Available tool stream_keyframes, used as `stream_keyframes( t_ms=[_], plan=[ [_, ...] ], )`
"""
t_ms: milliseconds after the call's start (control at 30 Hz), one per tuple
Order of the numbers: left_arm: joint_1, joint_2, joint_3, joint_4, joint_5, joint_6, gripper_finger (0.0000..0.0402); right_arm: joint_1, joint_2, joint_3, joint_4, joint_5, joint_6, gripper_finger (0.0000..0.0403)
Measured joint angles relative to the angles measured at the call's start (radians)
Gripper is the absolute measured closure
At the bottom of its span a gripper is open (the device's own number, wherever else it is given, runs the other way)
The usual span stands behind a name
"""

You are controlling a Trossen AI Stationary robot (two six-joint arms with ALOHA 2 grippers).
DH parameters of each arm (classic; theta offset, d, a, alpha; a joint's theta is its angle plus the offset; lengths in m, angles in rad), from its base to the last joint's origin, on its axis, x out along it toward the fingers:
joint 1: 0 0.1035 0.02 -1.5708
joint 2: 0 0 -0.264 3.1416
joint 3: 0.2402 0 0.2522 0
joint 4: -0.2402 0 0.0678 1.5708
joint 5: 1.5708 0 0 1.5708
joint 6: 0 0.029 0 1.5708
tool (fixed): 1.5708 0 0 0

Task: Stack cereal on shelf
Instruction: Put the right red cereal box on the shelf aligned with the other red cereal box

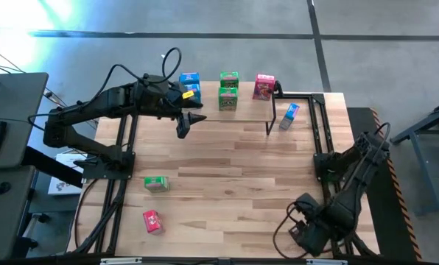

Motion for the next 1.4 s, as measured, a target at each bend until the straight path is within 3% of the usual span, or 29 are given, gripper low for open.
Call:
stream_keyframes(
  t_ms=[333, 1400],
  plan=[
    [0.000, 0.000, 0.000, 0.023, 0.000, 0.000, 0.0181, 0.093, 0.048, 0.000, 0.061, -0.003, 0.138, 0.0171],
    [0.000, 0.000, 0.000, 0.081, 0.000, -0.002, 0.0181, 0.148, 0.210, -0.001, 0.044, -0.014, 0.094, 0.0171]
  ],
)
